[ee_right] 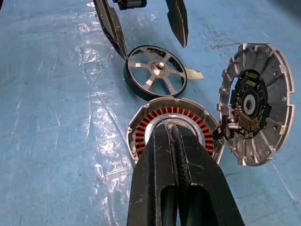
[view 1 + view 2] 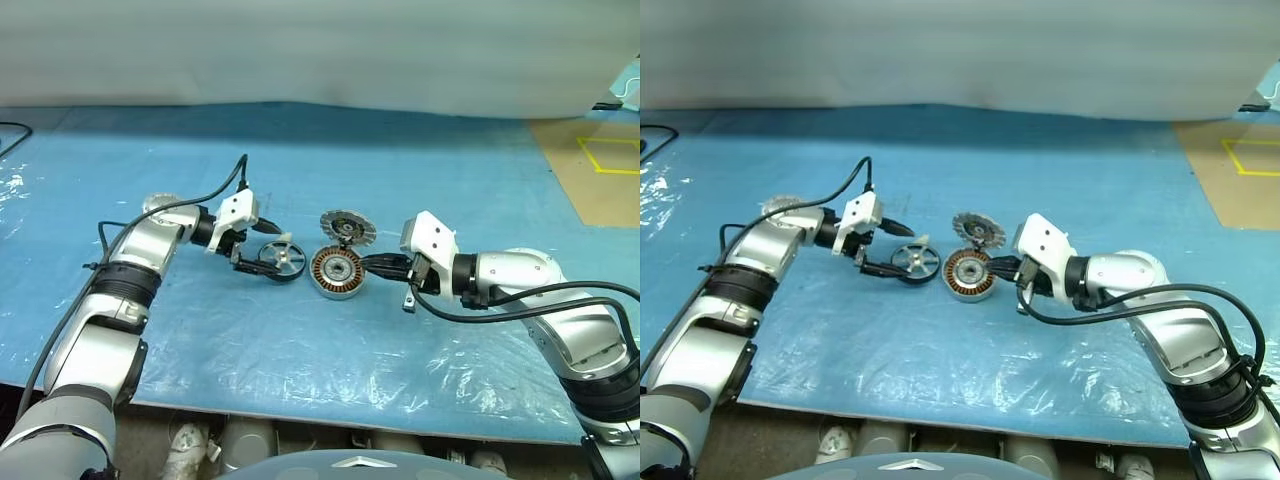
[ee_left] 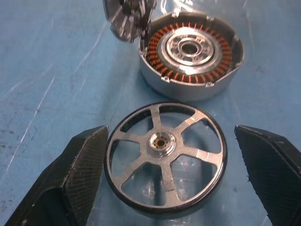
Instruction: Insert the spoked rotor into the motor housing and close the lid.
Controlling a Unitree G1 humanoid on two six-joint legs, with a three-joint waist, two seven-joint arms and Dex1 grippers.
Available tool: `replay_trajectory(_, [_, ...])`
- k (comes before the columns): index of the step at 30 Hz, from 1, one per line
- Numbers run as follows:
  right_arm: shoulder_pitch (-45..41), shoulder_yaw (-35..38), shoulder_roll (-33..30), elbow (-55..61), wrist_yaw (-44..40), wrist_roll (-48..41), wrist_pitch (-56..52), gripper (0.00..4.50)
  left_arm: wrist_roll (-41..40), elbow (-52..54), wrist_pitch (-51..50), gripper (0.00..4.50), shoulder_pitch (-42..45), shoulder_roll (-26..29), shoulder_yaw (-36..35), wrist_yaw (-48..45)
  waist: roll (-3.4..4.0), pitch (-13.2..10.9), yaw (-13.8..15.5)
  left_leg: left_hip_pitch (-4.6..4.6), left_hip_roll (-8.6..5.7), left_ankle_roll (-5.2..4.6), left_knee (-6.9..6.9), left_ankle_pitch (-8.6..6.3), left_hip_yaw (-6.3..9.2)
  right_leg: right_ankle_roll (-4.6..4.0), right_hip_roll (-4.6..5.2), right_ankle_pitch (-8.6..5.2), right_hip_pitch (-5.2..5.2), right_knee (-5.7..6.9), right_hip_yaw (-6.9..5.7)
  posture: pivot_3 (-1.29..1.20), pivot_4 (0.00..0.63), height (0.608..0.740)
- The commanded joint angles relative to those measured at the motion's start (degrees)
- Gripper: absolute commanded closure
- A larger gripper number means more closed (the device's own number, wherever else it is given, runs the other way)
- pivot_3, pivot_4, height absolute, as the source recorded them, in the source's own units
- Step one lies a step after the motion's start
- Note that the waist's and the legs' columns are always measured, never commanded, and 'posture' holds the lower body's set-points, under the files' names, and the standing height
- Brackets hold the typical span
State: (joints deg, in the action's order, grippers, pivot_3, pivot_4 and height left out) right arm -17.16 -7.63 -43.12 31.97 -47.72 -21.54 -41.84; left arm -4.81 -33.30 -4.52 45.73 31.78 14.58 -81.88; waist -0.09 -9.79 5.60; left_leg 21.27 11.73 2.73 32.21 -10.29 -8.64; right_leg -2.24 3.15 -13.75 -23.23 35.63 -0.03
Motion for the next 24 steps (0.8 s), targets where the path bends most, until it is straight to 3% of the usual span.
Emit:
replay_trajectory(1, [-0.75,1.25,0.15,1.51,1.10,-0.06,0.52,4.43,2.91,-0.38,-2.18,0.00,3.06,-1.31,1.79,2.07,0.00,0.00,0.03,0.01,0.00,0.00,0.00,0.00,0.00,0.00,0.00,0.00,0.00,0.00,-0.01,0.00,0.150,0.740])
replay_trajectory(11, [0.81,0.33,0.70,2.37,3.33,0.64,0.31,4.43,9.56,-5.05,0.47,0.00,4.30,-2.27,5.29,4.13,0.00,0.00,0.00,0.02,-0.02,0.00,-0.02,0.00,0.03,0.16,-0.02,0.10,0.00,0.00,-0.03,0.00,0.150,0.740])
replay_trajectory(24, [0.87,0.30,-0.04,1.64,3.50,1.08,0.93,4.43,9.40,-5.22,2.63,0.00,4.40,-1.82,3.20,6.26,-0.01,-0.01,0.03,0.04,-0.02,0.00,-0.01,0.00,0.04,0.10,-0.01,0.06,0.00,-0.01,-0.04,0.00,0.150,0.740])
